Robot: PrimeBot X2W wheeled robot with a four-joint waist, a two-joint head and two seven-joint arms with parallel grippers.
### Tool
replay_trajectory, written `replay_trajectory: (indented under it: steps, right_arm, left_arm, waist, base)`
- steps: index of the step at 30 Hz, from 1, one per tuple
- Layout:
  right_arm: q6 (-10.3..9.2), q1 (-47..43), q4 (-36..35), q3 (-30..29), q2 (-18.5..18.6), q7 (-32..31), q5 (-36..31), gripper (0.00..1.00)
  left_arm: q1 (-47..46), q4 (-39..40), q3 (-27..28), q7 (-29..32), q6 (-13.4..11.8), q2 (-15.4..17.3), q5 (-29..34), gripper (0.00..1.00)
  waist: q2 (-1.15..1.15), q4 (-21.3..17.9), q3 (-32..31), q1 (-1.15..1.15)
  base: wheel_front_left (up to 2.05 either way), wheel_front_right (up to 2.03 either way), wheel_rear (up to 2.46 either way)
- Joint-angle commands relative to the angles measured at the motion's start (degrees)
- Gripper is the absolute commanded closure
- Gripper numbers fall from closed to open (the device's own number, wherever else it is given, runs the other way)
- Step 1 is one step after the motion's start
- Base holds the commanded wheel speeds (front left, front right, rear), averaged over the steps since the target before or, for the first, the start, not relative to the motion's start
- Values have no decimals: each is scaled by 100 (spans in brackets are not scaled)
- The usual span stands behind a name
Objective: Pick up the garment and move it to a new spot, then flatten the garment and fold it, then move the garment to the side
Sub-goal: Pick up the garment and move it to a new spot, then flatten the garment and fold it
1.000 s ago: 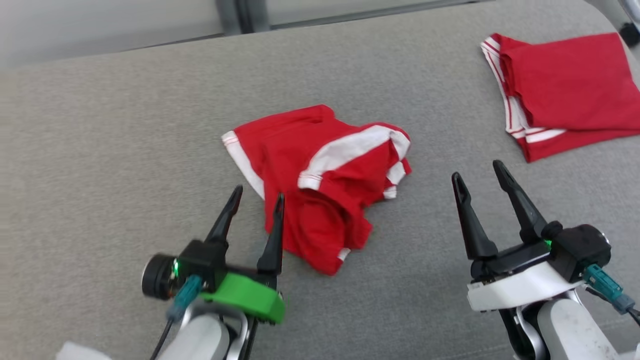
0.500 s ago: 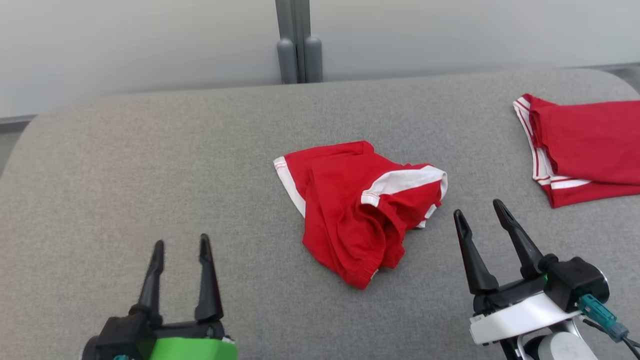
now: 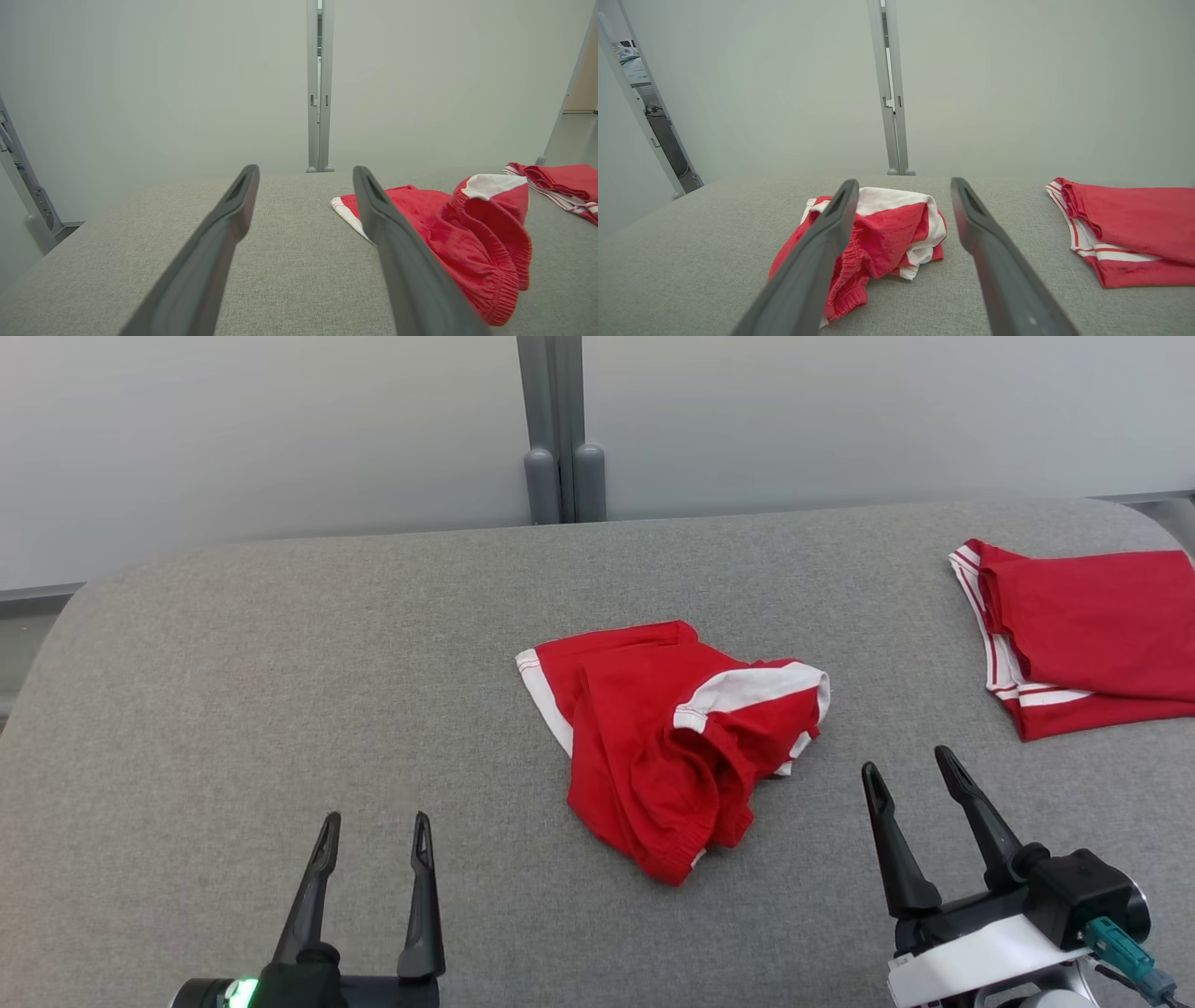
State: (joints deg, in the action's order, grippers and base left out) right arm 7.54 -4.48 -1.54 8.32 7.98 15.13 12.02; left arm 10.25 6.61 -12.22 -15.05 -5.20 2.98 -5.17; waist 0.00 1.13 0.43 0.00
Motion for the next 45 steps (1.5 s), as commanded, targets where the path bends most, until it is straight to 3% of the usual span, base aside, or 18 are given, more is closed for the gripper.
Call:
replay_trajectory:
  steps: [1, 32, 34, 38, 45]
  right_arm:
    - [-11, -59, 18, -10, -9, -1, -36, 0]
    - [-12, 10, 76, 4, 15, -1, 13, 0]
    - [-12, 13, 64, -15, 20, -1, 12, 0]
    - [-12, 43, 48, -33, 45, -1, 1, 0]
    - [-12, 240, -16, -91, 117, -1, -6, 0]
  left_arm:
    - [51, -29, -9, -14, 20, -5, 59, 0]
    - [-114, -291, -240, -14, -90, -7, 48, 0]
    - [-137, -243, -256, -14, -61, -7, -205, 0]
    - [-232, -242, -440, -14, 215, -7, -721, 0]
    - [-671, -726, -1038, -14, 1009, -5, -2315, 0]
  waist:
    - [0, -1, 1, 0]
    - [0, 58, 43, 0]
    - [0, 63, 70, 0]
    - [0, 68, 182, 0]
    - [0, 25, 562, 0]
  base:
    - [0, 0, 0]
    - [0, 0, 0]
    - [0, 0, 0]
    - [0, 0, 0]
    - [0, 0, 0]
